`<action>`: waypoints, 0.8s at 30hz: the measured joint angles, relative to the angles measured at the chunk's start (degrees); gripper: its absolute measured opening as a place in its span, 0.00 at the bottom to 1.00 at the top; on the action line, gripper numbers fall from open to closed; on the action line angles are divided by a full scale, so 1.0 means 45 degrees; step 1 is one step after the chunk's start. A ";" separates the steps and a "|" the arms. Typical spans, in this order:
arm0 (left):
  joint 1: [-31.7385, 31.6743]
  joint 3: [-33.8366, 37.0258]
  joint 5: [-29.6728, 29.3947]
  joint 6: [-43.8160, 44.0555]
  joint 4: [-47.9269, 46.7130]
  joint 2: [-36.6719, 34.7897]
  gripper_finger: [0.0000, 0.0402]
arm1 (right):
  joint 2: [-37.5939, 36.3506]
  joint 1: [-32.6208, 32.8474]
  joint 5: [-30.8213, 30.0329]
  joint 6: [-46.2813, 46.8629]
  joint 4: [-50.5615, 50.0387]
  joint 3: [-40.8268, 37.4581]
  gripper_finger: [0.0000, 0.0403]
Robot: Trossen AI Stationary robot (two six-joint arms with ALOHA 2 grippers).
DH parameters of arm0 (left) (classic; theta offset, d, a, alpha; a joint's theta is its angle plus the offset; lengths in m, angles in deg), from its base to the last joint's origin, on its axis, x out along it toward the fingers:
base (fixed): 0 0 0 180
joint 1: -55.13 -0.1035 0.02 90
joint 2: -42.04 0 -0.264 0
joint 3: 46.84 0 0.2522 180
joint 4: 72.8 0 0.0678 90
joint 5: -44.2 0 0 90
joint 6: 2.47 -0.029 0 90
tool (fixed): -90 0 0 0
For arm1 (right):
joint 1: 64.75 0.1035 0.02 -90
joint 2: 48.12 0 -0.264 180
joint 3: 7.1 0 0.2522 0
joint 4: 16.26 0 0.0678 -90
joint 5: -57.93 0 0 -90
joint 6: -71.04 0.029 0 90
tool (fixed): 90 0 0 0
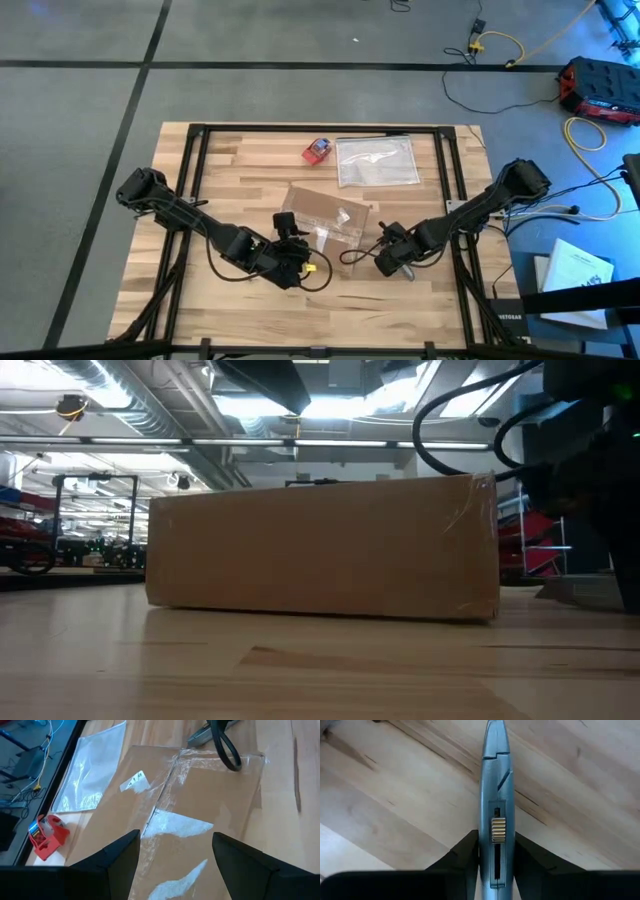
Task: Unpack boxes
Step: Open the box using the silver cutter
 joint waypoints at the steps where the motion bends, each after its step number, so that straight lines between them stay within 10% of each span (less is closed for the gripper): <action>1: -0.0032 0.0000 0.0004 -0.0044 0.0000 0.0000 0.58 | 0.0000 0.0003 -0.0012 -0.0068 -0.0007 0.0000 0.20; 24: -0.0090 0.0003 0.0004 0.0228 -0.0072 0.0000 0.59 | 0.0277 0.1418 -0.1362 0.0395 -0.0388 -0.0015 0.24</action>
